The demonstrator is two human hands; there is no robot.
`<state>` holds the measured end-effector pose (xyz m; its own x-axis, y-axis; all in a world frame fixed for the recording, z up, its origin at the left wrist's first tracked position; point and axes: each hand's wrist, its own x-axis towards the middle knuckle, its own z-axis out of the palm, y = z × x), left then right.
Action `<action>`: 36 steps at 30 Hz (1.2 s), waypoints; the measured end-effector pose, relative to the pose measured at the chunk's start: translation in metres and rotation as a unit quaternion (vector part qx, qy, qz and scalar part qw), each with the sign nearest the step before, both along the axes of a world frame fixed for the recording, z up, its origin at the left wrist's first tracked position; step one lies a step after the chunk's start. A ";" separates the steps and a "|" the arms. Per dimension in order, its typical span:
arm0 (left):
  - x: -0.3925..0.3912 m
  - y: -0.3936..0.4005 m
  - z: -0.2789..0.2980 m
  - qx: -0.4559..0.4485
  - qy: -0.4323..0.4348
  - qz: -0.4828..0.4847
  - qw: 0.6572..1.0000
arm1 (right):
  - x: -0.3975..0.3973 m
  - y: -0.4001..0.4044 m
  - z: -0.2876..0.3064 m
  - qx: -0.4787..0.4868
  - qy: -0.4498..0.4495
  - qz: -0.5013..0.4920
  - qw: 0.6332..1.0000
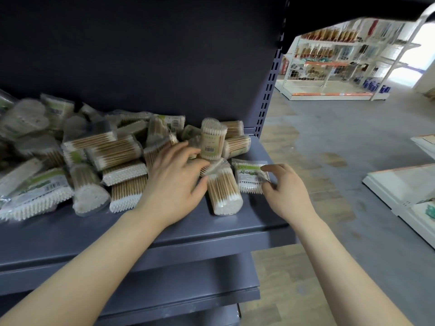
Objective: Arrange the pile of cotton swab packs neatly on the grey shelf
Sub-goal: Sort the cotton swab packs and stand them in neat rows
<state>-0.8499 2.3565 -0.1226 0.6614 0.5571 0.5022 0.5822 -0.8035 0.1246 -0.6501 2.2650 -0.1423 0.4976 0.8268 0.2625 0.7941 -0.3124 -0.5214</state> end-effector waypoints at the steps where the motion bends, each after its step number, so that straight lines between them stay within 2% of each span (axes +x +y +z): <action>1: 0.000 0.002 0.002 0.006 0.001 0.000 1.000 | 0.000 0.000 0.001 0.001 0.000 0.000 1.000; 14: 0.009 0.020 0.010 0.013 0.015 0.016 1.000 | 0.000 0.007 0.005 -0.005 -0.003 0.006 1.000; 23: 0.030 0.028 0.019 -0.016 0.102 0.056 0.993 | 0.003 0.022 -0.004 -0.032 0.008 0.003 0.999; 29: 0.038 0.034 0.026 -0.066 0.081 0.020 0.994 | 0.010 0.029 -0.007 -0.056 0.011 0.006 0.998; 36: 0.049 0.036 0.022 -0.081 0.088 -0.012 0.993 | 0.017 0.036 -0.003 -0.075 0.040 0.030 0.996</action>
